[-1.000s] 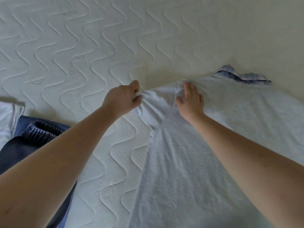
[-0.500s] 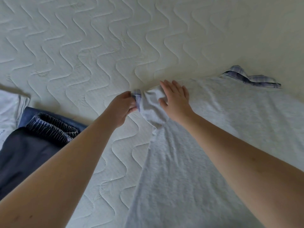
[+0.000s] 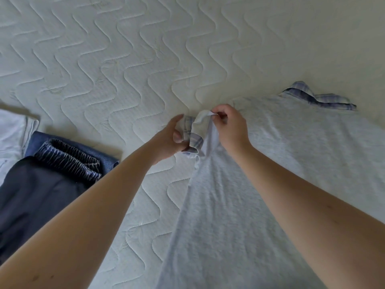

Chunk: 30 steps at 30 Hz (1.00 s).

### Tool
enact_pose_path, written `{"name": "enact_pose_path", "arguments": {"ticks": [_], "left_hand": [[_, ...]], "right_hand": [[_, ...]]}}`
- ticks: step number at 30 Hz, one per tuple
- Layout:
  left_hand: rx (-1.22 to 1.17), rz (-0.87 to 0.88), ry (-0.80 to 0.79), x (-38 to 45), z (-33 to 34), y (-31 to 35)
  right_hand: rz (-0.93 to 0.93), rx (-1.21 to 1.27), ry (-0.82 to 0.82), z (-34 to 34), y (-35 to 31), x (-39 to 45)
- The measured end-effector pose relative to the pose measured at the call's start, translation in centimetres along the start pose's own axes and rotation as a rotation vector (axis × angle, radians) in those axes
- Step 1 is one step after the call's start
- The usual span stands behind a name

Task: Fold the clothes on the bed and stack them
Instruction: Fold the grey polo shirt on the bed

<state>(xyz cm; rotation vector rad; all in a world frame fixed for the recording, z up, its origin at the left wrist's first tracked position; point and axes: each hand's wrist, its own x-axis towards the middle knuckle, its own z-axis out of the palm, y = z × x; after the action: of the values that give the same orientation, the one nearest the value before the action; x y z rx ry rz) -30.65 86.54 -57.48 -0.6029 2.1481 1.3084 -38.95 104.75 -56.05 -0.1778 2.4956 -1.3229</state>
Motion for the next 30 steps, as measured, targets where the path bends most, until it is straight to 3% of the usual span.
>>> {"name": "enact_pose_path", "arguments": {"ticks": [2,5,7,9,12,16,19,22,26,30], "left_hand": [[0.158,0.15,0.068,0.5,-0.1,0.2],[0.597,0.309,0.139,1.2,0.1,0.2],[0.689,0.344,0.204,1.6,0.5,0.1],[0.562,0.327,0.246,1.9,0.8,0.4],[0.142,0.176,0.303,2.1,0.3,0.9],[0.031,0.17,0.387,1.5,-1.5,0.9],[-0.095,0.106,0.448,1.4,-3.3,0.5],[-0.085,0.091,0.305,1.6,-3.8,-0.2],[0.348,0.228,0.153,1.8,-3.0,-0.8],[0.302,0.228,0.05,1.9,-2.9,-0.3]], "right_hand": [[0.039,-0.006,0.006,0.1,-0.1,-0.3],[0.092,-0.132,0.046,0.5,-0.3,-0.9],[0.113,-0.198,0.128,1.0,-0.6,-1.9],[0.092,-0.127,0.2,1.5,-1.0,-3.3],[0.039,-0.067,0.16,2.8,-1.6,-5.4],[0.017,-0.118,0.017,5.7,-2.1,-7.6],[0.126,-0.215,-0.052,8.0,-2.1,-8.3],[0.176,-0.342,-0.03,9.4,-1.9,-8.5],[0.215,-0.461,0.035,10.3,-1.7,-8.1],[0.186,-0.519,0.069,10.4,-1.4,-8.2]]}}
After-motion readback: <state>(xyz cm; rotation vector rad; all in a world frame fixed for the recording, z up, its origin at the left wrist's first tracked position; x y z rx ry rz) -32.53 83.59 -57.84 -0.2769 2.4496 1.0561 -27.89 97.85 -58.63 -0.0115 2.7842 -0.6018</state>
